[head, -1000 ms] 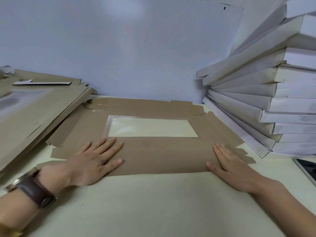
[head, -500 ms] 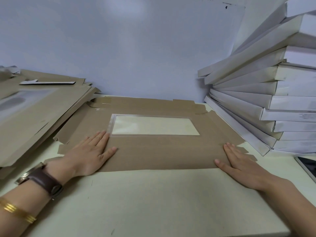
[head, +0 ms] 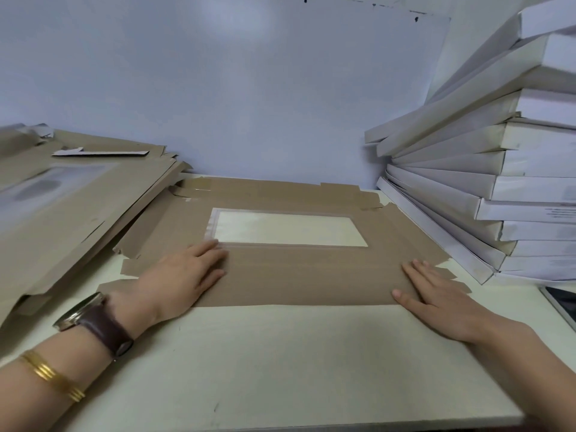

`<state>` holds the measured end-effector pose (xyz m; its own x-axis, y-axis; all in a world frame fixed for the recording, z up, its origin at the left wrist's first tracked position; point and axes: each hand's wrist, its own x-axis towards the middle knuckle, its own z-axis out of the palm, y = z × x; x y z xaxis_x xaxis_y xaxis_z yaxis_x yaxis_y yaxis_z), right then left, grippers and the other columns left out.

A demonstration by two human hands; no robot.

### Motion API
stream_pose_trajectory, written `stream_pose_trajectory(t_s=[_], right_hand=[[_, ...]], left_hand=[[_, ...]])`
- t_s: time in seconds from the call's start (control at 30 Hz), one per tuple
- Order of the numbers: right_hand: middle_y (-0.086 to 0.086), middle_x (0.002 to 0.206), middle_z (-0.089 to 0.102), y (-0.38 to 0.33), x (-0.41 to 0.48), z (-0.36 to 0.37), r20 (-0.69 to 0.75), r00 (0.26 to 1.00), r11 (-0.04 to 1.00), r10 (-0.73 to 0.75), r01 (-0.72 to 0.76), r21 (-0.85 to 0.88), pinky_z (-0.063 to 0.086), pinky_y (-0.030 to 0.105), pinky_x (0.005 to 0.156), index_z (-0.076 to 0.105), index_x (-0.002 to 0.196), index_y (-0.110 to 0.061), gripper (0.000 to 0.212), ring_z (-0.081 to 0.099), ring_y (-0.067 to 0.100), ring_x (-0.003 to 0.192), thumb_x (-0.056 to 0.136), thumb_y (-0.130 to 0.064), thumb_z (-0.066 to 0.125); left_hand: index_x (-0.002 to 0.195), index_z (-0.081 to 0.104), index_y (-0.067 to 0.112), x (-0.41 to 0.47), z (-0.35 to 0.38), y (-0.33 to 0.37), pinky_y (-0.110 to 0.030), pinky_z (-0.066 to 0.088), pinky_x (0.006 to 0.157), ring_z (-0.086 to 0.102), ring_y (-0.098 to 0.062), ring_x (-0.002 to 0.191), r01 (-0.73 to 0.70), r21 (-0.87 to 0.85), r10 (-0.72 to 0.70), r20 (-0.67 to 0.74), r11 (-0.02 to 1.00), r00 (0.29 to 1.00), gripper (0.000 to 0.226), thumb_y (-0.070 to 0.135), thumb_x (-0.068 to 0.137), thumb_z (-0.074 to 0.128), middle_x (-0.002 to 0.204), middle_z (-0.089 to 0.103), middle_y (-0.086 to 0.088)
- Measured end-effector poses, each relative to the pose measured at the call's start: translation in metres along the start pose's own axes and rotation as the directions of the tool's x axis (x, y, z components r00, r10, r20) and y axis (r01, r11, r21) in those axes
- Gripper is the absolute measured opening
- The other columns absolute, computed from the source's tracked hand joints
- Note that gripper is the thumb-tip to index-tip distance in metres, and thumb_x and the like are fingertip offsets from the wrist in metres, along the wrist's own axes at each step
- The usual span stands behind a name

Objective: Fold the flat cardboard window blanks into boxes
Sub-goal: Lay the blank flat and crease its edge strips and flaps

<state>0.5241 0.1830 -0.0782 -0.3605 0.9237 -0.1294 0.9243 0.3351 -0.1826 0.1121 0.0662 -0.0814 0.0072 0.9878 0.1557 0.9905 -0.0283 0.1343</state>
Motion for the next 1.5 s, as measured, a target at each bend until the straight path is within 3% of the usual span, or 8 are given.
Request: stream_pose_trajectory(t_s=[0.2,0.4,0.5,0.67,0.9,1.13,1.37,1.5], right_hand=[[-0.016,0.16,0.006,-0.041,-0.011,0.002,-0.033,0.972,0.972,-0.233,0.234,0.028,0.005,0.021,0.117,0.016,0.154,-0.032,0.091,-0.005,-0.004,0.145,0.077,-0.08,0.022],[-0.01,0.152,0.034,-0.068,-0.005,0.008,-0.052,0.933,0.932,-0.357,0.359,0.043,0.021,0.025,0.116,0.032,0.149,-0.025,0.056,0.021,0.005,0.144,0.098,-0.046,0.044],[-0.007,0.107,0.054,-0.074,-0.003,0.007,-0.115,0.906,0.913,-0.407,0.408,-0.012,0.042,0.035,0.094,0.05,0.126,-0.019,0.03,0.05,0.013,0.104,0.098,-0.025,0.042],[-0.007,0.078,0.046,-0.075,-0.002,-0.001,-0.115,0.91,0.917,-0.398,0.391,-0.078,0.044,0.04,0.073,0.047,0.092,-0.017,0.009,0.045,0.016,0.075,0.085,-0.014,0.042],[-0.004,0.117,0.056,-0.088,0.001,-0.002,-0.09,0.93,0.933,-0.356,0.349,-0.083,0.042,0.031,0.092,0.044,0.135,-0.024,0.057,0.049,0.017,0.111,0.079,-0.018,0.046],[-0.003,0.134,0.043,-0.091,0.01,-0.007,0.01,0.946,0.934,-0.323,0.32,-0.158,0.039,0.029,0.096,0.027,0.147,-0.033,0.079,0.039,0.02,0.127,0.077,0.001,0.039],[-0.002,0.131,0.052,-0.091,0.015,-0.012,-0.12,0.939,0.937,-0.323,0.3,-0.182,0.044,0.033,0.091,0.032,0.144,-0.031,0.065,0.047,0.022,0.12,0.082,-0.013,0.04],[-0.008,0.096,0.059,-0.088,0.019,-0.018,-0.195,0.91,0.93,-0.365,0.345,-0.128,0.04,0.03,0.072,0.04,0.139,-0.03,0.054,0.053,0.019,0.093,0.086,-0.021,0.044]], left_hand=[[0.143,0.039,0.031,-0.01,-0.009,0.04,-0.023,0.03,0.11,0.032,-0.003,0.136,-0.123,-0.075,0.129,0.084,0.99,0.988,0.072,0.074,0.085,0.037,0.149,0.033,0.02],[0.13,0.049,0.029,-0.01,-0.01,0.05,-0.032,0.044,0.099,0.044,-0.01,0.126,-0.171,0.038,0.17,0.025,0.985,0.985,0.047,0.055,0.092,0.039,0.137,0.049,0.015],[0.125,0.051,0.024,-0.01,-0.008,0.051,-0.033,0.047,0.092,0.051,-0.015,0.119,-0.2,0.11,0.2,0.015,0.973,0.98,0.04,0.038,0.09,0.039,0.129,0.055,0.009],[0.129,0.045,0.026,-0.006,-0.009,0.047,-0.035,0.049,0.082,0.058,-0.023,0.105,-0.19,0.086,0.187,0.041,0.978,0.982,0.044,0.024,0.085,0.044,0.117,0.06,0.004],[0.129,0.033,0.024,0.002,-0.011,0.042,-0.037,0.049,0.077,0.059,-0.026,0.095,-0.202,0.087,0.202,0.006,0.975,0.979,0.044,0.028,0.087,0.047,0.108,0.065,-0.001],[0.126,0.028,0.022,0.009,-0.018,0.043,-0.04,0.051,0.076,0.058,-0.028,0.092,-0.193,0.05,0.188,0.081,0.98,0.979,0.05,0.01,0.081,0.048,0.103,0.063,-0.003],[0.127,0.028,0.022,0.017,-0.022,0.041,-0.039,0.049,0.072,0.055,-0.026,0.085,-0.185,0.033,0.183,0.049,0.982,0.982,0.048,0.017,0.084,0.049,0.101,0.061,0.0],[0.127,0.027,0.026,0.019,-0.021,0.041,-0.04,0.051,0.073,0.057,-0.027,0.084,-0.177,0.054,0.175,0.041,0.983,0.984,0.053,0.023,0.082,0.053,0.097,0.063,0.002]])
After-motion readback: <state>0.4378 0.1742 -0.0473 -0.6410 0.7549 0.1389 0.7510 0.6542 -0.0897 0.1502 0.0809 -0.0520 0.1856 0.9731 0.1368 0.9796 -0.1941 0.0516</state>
